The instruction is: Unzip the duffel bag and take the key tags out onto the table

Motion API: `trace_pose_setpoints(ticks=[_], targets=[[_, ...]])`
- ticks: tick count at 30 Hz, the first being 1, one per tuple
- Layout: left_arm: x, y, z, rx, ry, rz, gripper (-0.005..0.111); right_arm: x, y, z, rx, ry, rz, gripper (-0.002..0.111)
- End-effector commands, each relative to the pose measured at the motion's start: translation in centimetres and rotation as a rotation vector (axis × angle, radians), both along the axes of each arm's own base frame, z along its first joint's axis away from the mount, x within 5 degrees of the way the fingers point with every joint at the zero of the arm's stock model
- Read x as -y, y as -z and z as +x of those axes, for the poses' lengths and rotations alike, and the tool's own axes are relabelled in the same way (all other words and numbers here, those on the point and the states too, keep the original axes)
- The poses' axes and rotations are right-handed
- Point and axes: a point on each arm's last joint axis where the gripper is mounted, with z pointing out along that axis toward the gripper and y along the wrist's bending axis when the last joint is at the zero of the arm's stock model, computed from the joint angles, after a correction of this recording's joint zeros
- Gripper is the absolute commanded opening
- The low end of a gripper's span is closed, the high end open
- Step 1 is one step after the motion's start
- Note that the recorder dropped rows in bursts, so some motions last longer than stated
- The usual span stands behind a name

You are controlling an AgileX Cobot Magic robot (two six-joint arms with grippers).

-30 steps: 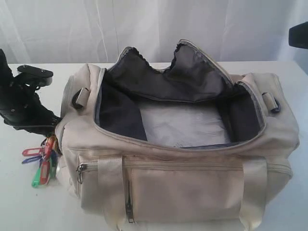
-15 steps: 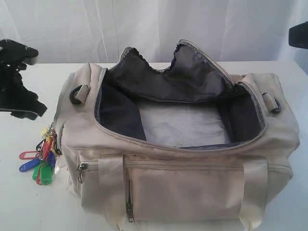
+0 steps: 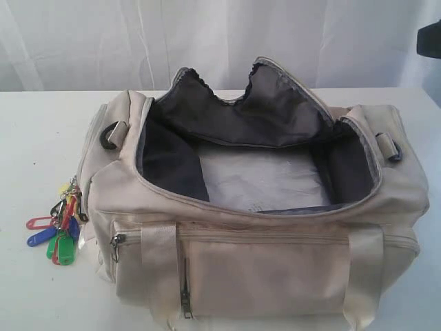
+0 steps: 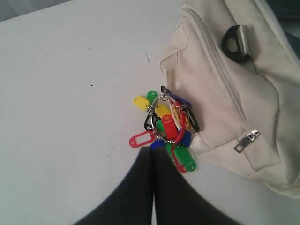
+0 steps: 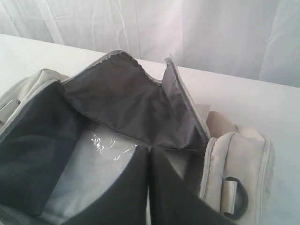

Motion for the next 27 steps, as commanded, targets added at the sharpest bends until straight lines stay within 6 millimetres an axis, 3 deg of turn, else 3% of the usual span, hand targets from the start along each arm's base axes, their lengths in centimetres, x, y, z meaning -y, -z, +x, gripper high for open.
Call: trace_pose_setpoints(ticks=[1, 5, 10, 27], targets=[[-0.6, 3.5, -3.4, 0.045, 0.000, -0.034, 0.000, 0.1, -0.2, 0.0, 0.026, 0.019, 0.016, 0.000], [-0.4, 6.3, -4.3, 0.153, 0.000, -0.132, 0.000, 0.1, -0.2, 0.0, 0.026, 0.019, 0.016, 0.000], [-0.6, 6.0, -5.3, 0.200, 0.006, -0.154, 0.000, 0.1, -0.2, 0.0, 0.026, 0.019, 0.016, 0.000], [-0.6, 6.1, -5.4, 0.199, 0.008, -0.151, 0.000, 0.1, -0.2, 0.0, 0.023, 0.016, 0.015, 0.000]])
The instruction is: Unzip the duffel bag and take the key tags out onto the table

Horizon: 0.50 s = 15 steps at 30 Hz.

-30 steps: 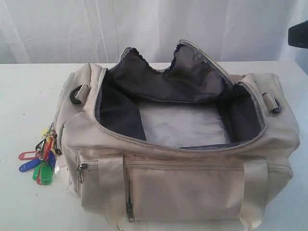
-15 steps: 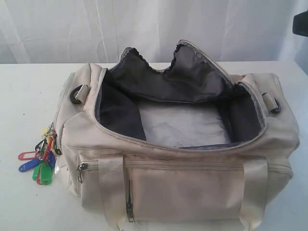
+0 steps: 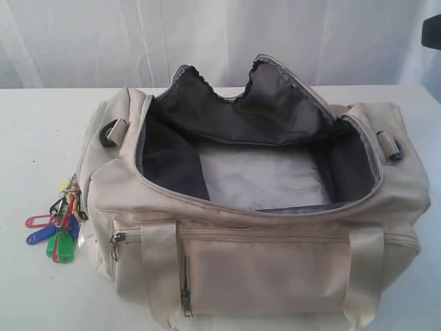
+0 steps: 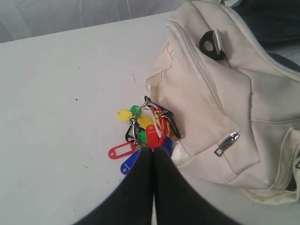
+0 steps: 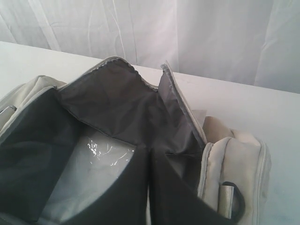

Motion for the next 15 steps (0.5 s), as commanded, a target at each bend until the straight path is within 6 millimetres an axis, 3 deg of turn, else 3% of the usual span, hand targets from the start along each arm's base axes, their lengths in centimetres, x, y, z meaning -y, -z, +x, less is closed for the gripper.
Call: trace_pose_setpoints(ticks=[1, 15], targets=[[0.04, 0.09, -0.10, 0.001, 0.001, -0.013, 0.000, 0.06, -0.08, -0.11, 0.008, 0.006, 0.010, 0.000], [0.04, 0.09, -0.10, 0.001, 0.001, -0.013, 0.000, 0.09, -0.15, -0.06, 0.016, 0.012, 0.012, 0.000]])
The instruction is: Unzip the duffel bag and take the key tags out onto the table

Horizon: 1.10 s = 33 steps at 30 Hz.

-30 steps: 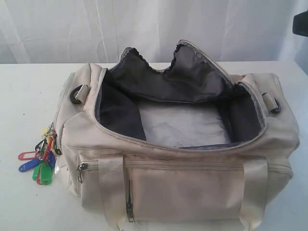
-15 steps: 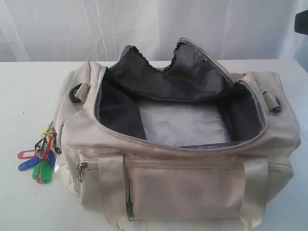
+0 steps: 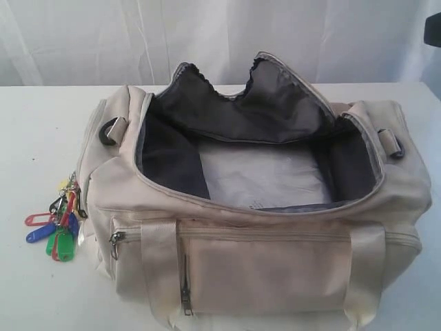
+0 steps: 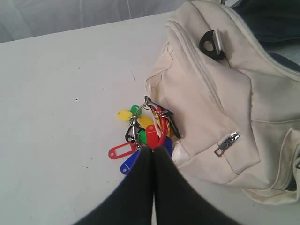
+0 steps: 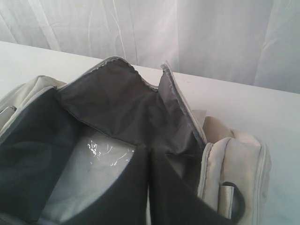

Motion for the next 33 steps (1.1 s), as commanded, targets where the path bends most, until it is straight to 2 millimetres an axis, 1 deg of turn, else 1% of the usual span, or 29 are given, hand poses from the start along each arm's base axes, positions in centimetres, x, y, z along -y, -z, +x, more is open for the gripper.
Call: trace_pose_setpoints(ticks=[1, 33], targets=[[0.04, 0.09, -0.10, 0.001, 0.001, -0.013, 0.000, 0.10, -0.16, -0.04, 0.018, 0.013, 0.013, 0.000], [0.04, 0.15, -0.08, 0.001, 0.002, -0.012, 0.000, 0.14, -0.25, 0.02, 0.029, 0.020, 0.016, 0.000]])
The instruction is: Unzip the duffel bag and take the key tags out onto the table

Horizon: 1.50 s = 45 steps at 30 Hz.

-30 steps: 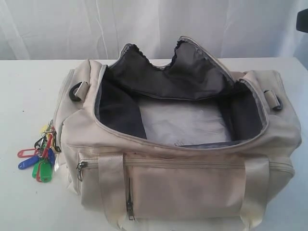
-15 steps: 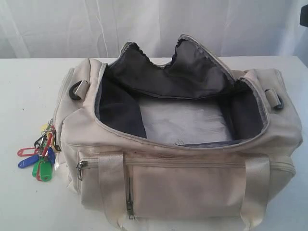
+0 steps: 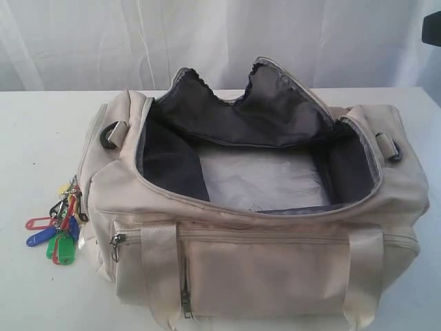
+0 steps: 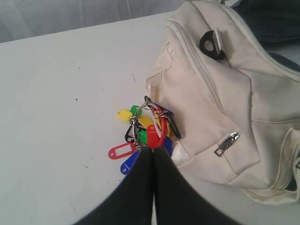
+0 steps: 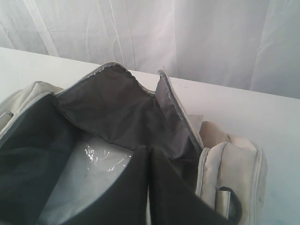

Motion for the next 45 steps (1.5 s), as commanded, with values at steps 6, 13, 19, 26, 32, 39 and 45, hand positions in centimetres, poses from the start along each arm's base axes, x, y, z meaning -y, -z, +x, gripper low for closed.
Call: trace_pose_setpoints(ticks=[6, 13, 19, 26, 32, 39, 45], targets=[[0.0, 0.2, -0.1, 0.002, 0.001, -0.010, 0.000, 0.1, -0.1, -0.1, 0.012, 0.009, 0.011, 0.000], [0.0, 0.0, 0.0, 0.018, -0.002, -0.017, 0.000, 0.1, -0.1, -0.1, 0.012, 0.009, 0.011, 0.000], [0.1, 0.0, 0.0, 0.015, 0.000, -0.022, 0.000, 0.1, -0.1, -0.1, 0.010, 0.007, 0.010, 0.000], [0.1, 0.0, 0.0, 0.016, 0.001, -0.019, 0.000, 0.1, -0.1, -0.1, 0.010, 0.007, 0.010, 0.000], [-0.1, 0.0, 0.0, 0.016, -0.021, -0.017, 0.000, 0.1, -0.1, -0.1, 0.010, 0.007, 0.010, 0.000], [-0.6, 0.1, -0.3, 0.040, -0.095, -0.021, 0.000, 0.1, -0.1, -0.1, 0.010, 0.007, 0.010, 0.000], [-1.4, 4.1, -1.4, 0.163, -0.208, -0.036, 0.000, 0.1, -0.1, -0.1, 0.010, 0.007, 0.010, 0.000]])
